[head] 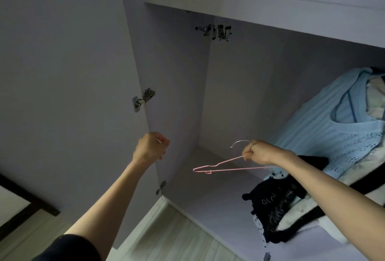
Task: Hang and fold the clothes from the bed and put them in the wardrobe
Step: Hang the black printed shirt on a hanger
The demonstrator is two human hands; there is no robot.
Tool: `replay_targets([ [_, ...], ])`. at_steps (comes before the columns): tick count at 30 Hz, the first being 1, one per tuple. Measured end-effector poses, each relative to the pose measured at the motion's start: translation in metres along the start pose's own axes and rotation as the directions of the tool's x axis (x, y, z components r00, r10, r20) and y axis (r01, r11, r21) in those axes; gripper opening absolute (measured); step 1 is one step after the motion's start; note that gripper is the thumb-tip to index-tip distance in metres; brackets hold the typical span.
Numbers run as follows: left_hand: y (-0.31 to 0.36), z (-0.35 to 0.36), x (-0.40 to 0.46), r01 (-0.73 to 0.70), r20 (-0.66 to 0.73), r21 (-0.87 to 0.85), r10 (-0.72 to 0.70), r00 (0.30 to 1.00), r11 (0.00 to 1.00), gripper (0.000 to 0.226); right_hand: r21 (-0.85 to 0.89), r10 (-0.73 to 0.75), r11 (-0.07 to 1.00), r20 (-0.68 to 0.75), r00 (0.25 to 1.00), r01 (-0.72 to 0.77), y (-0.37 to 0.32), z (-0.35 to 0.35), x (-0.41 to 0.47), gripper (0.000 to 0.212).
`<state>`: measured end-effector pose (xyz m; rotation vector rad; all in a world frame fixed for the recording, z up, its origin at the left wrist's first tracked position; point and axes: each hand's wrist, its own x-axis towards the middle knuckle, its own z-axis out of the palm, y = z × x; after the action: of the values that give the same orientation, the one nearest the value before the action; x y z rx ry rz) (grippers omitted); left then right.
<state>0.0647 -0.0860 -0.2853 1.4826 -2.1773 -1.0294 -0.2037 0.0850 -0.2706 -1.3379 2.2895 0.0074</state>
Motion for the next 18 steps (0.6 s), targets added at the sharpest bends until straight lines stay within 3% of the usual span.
replay_targets([
  [8, -0.012, 0.010, -0.007, 0.026, 0.040, -0.055, -0.024, 0.999, 0.998, 0.017, -0.092, -0.080, 0.993, -0.004, 0.997, 0.079, -0.055, -0.015, -0.003, 0.030],
  [13, -0.034, 0.011, -0.018, 0.107, -0.050, -0.174, -0.118, 0.992, 0.979, 0.019, -0.116, -0.176, 0.978, -0.022, 0.984, 0.172, -0.094, -0.035, -0.003, 0.030],
  [18, -0.052, 0.004, -0.019, 0.100, -0.101, -0.272, -0.132, 0.986, 0.957, 0.018, -0.143, -0.267, 0.957, -0.093, 0.959, 0.253, -0.118, -0.069, -0.014, 0.031],
])
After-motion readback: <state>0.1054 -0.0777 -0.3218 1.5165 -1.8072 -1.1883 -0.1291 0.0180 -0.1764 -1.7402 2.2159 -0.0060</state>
